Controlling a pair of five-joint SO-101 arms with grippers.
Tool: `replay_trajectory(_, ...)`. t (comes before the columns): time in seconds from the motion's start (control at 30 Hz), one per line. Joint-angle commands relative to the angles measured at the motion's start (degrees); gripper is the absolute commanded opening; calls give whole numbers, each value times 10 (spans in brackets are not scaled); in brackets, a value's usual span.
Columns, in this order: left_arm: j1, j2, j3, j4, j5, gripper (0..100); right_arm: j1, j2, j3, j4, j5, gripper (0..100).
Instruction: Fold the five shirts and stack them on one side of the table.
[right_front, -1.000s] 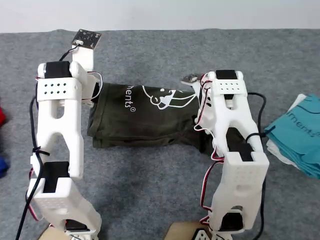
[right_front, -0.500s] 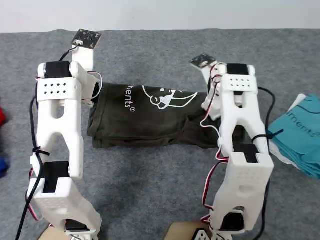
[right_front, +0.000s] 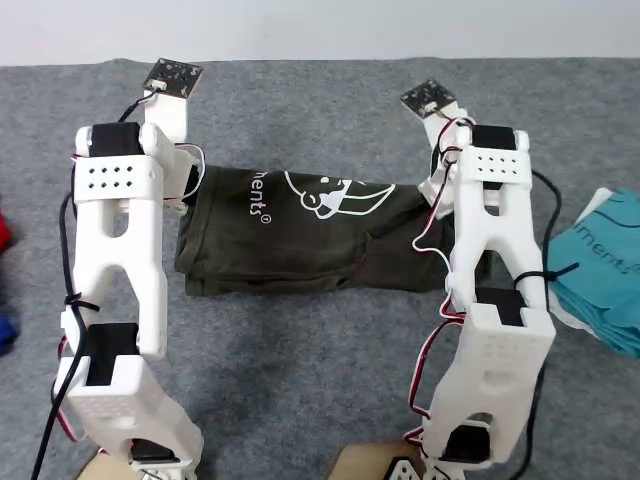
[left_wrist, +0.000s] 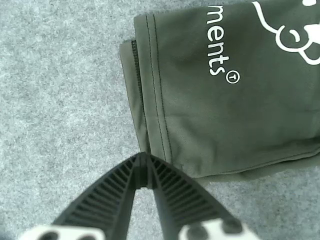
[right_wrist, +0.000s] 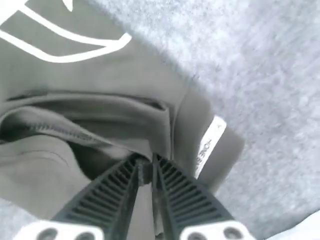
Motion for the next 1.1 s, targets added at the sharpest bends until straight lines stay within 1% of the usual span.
replay_trajectory(0.0,-1,-33,8,-7,-4,3,5,3,-38,-24,3,11)
replay_trajectory(0.13,0,-34,27,-8,-4,3,6,24,-38,-31,3,14)
replay_trajectory(0.27,-2,-34,30,-8,-4,3,22,42,-39,-30,3,58)
replay_trajectory(0.43,3,-35,30,-9,-3,3,34,58,-67,-17,3,62)
replay_trajectory(0.6,3,-35,30,-9,-2,3,29,58,-170,64,2,99)
replay_trajectory(0.83,9,-35,29,-9,-2,3,0,62,-317,199,2,105)
replay_trajectory(0.97,14,-35,29,-9,-1,3,-17,65,-330,240,2,105)
replay_trajectory(1.07,16,-35,29,-9,-1,3,-15,81,-326,239,4,106)
